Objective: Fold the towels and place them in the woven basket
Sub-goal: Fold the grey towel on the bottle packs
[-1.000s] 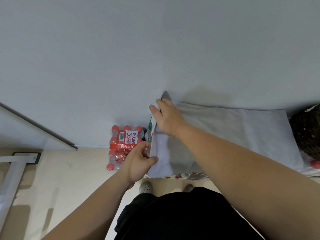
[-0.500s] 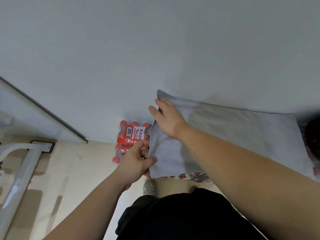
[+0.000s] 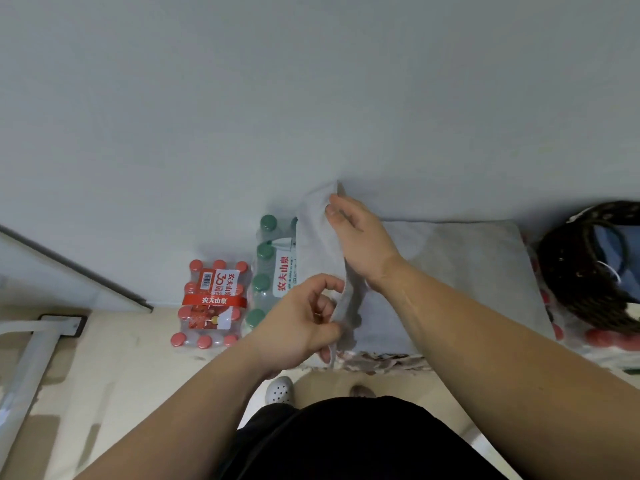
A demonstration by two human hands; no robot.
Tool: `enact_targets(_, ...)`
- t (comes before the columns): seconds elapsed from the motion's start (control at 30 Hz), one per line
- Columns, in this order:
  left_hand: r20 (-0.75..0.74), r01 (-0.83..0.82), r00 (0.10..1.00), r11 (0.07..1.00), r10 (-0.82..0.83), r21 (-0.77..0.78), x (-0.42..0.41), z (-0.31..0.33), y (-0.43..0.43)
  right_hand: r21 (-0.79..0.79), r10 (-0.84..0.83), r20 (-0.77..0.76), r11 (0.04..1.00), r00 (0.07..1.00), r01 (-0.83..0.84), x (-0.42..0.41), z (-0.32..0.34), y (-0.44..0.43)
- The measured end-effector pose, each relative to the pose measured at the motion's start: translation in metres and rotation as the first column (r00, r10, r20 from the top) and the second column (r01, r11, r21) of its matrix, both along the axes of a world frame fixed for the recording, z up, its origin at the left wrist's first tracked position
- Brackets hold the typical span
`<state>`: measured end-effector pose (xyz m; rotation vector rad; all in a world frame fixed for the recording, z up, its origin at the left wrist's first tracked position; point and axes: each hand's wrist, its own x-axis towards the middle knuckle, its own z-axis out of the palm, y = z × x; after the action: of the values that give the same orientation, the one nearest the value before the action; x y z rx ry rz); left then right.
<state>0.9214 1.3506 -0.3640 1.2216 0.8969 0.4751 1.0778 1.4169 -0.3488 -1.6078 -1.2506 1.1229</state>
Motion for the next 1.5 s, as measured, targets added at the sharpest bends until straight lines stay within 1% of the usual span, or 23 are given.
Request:
enact_targets(0.23, -0.111, 0.101, 0.989, 0.994, -0.096, 0.04, 0.124, 0.009, -0.032, 0.022, -0.108, -0.053, 0.994, 0.993, 0.109, 0.123, 0.001, -0.034)
enact_targets(0.33, -0.227, 0.106, 0.97, 0.993, -0.091, 0.052, 0.17, -0.001, -0.042, -0.054, -0.118, -0.035, 0.992, 0.992, 0.116, 0.168, -0.011, -0.046)
enact_targets(0.43, -0.369, 0.13, 0.925, 0.987, -0.088, 0.09, 0.202, -0.018, -0.046, -0.226, -0.012, 0.035, 0.974, 0.999, 0.019, 0.196, -0.021, -0.056)
enact_targets(0.47, -0.408, 0.14, 0.909, 0.985, -0.087, 0.1, 0.209, -0.023, -0.048, -0.248, 0.034, 0.052, 0.969, 0.998, -0.02, 0.203, -0.025, -0.058)
enact_targets(0.53, -0.461, 0.14, 0.884, 0.983, -0.07, 0.119, 0.216, -0.027, -0.05, -0.262, 0.077, 0.082, 0.964, 0.994, -0.053, 0.209, -0.03, -0.06)
enact_targets(0.63, -0.513, 0.114, 0.858, 0.984, -0.029, 0.136, 0.219, -0.026, -0.053, -0.234, 0.118, 0.082, 0.967, 0.99, -0.096, 0.209, -0.032, -0.059)
enact_targets(0.73, -0.535, 0.093, 0.845, 0.987, -0.007, 0.134, 0.221, -0.019, -0.053, -0.215, 0.18, 0.136, 0.965, 0.974, -0.149, 0.213, -0.031, -0.061)
enact_targets(0.8, -0.484, 0.057, 0.875, 0.992, 0.006, 0.116, 0.223, -0.012, -0.053, -0.211, 0.185, 0.17, 0.966, 0.968, -0.148, 0.217, -0.022, -0.062)
enact_targets(0.9, -0.419, 0.016, 0.907, 0.994, 0.031, 0.109, 0.232, 0.002, -0.054, -0.126, 0.16, 0.225, 0.983, 0.961, -0.134, 0.229, -0.02, -0.058)
enact_targets(1.0, -0.44, 0.09, 0.898, 0.984, -0.013, 0.153, 0.251, 0.007, -0.057, -0.105, 0.145, 0.321, 0.988, 0.936, -0.117, 0.245, -0.023, -0.053)
enact_targets(1.07, -0.462, 0.15, 0.884, 0.98, -0.074, 0.13, 0.262, 0.001, -0.058, -0.133, 0.183, 0.439, 0.981, 0.879, -0.138, 0.256, -0.026, -0.055)
enact_targets(1.13, -0.51, 0.18, 0.855, 0.977, -0.097, 0.116, 0.267, -0.007, -0.058, -0.218, 0.258, 0.557, 0.963, 0.79, -0.161, 0.264, -0.03, -0.06)
enact_targets(1.2, -0.553, 0.163, 0.832, 0.974, -0.048, 0.16, 0.262, -0.014, -0.058, -0.266, 0.302, 0.686, 0.951, 0.662, -0.158, 0.266, -0.033, -0.065)
enact_targets(1.23, -0.547, 0.122, 0.837, 0.975, 0.001, 0.187, 0.257, -0.016, -0.057, -0.27, 0.307, 0.741, 0.951, 0.597, -0.153, 0.265, -0.034, -0.066)
enact_targets(1.27, -0.539, 0.065, 0.84, 0.974, 0.064, 0.216, 0.25, -0.018, -0.056, -0.26, 0.298, 0.778, 0.954, 0.552, -0.149, 0.261, -0.034, -0.067)
enact_targets(1.3, -0.539, 0.0, 0.831, 0.968, 0.139, 0.25, 0.241, -0.02, -0.055, -0.241, 0.287, 0.798, 0.958, 0.53, -0.155, 0.256, -0.034, -0.066)
enact_targets(1.33, -0.55, -0.063, 0.806, 0.954, 0.222, 0.292, 0.231, -0.021, -0.054, -0.229, 0.288, 0.798, 0.958, 0.53, -0.175, 0.25, -0.033, -0.065)
enact_targets(1.43, -0.59, -0.243, 0.654, 0.87, 0.473, 0.428, 0.194, -0.022, -0.055, -0.194, 0.331, 0.772, 0.936, 0.543, -0.294, 0.222, -0.031, -0.06)
enact_targets(1.5, -0.573, -0.377, 0.563, 0.801, 0.596, 0.464, 0.172, -0.022, -0.062, -0.184, 0.372, 0.758, 0.91, 0.536, -0.371, 0.201, -0.032, -0.053)
